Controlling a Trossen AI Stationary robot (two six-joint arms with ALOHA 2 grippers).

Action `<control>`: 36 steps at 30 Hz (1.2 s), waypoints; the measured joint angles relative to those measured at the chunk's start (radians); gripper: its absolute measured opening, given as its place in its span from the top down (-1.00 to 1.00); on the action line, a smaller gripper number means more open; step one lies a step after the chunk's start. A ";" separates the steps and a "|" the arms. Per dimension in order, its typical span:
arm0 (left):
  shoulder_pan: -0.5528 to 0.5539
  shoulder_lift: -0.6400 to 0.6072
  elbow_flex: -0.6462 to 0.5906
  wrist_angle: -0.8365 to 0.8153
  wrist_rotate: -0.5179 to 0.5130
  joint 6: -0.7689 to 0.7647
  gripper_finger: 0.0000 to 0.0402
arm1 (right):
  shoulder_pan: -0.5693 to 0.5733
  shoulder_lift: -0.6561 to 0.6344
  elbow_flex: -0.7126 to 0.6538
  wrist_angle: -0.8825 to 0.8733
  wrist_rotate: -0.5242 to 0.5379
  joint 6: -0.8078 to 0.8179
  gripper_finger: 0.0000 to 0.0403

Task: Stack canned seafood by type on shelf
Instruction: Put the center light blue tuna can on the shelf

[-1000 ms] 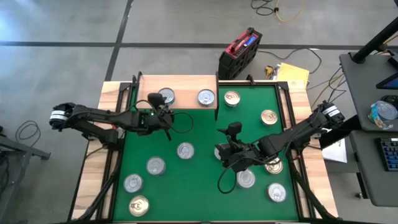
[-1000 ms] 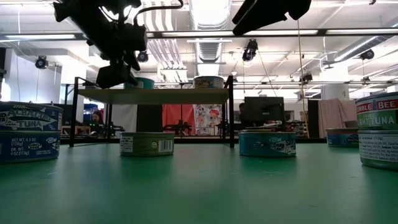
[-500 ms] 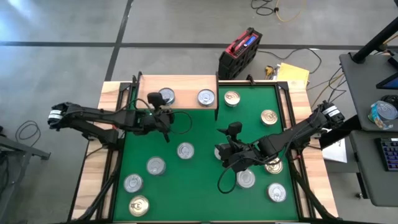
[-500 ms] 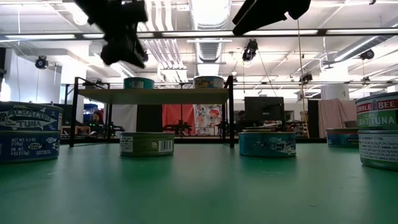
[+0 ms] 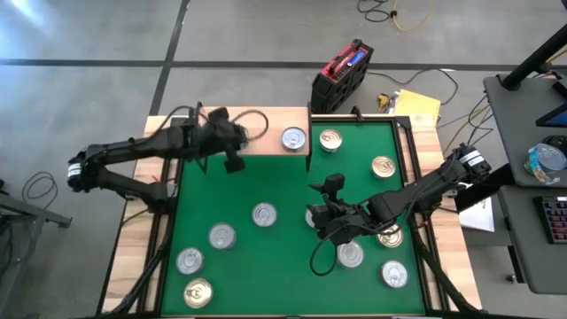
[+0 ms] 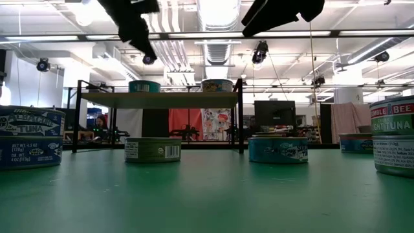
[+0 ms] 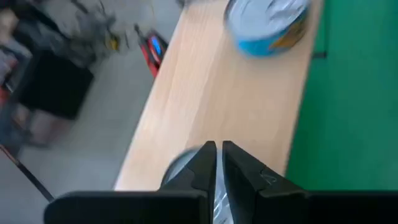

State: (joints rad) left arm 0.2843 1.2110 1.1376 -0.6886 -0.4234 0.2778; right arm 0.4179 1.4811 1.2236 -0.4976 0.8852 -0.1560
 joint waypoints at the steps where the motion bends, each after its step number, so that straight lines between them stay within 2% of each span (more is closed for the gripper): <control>1: 0.028 0.001 -0.005 -0.005 0.021 -0.016 0.97 | 0.000 0.000 0.000 0.000 0.005 0.011 -0.45; 4: 0.096 0.015 -0.022 -0.010 0.085 -0.054 0.99 | -0.001 -0.001 0.000 0.000 0.005 0.042 -0.35; 7: 0.118 0.022 -0.031 -0.006 0.126 -0.055 1.00 | -0.002 -0.001 0.000 0.000 0.005 0.051 -0.25; 15: 0.118 0.043 -0.065 -0.007 0.128 -0.055 1.00 | -0.002 -0.001 0.000 0.000 0.005 0.051 -0.06; 36: 0.115 0.045 -0.067 -0.073 0.126 0.075 1.00 | -0.002 -0.001 0.000 0.000 0.000 0.052 -0.02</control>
State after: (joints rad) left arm 0.3992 1.2557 1.0702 -0.7613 -0.2970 0.3531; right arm 0.4162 1.4803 1.2236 -0.4973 0.8856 -0.1040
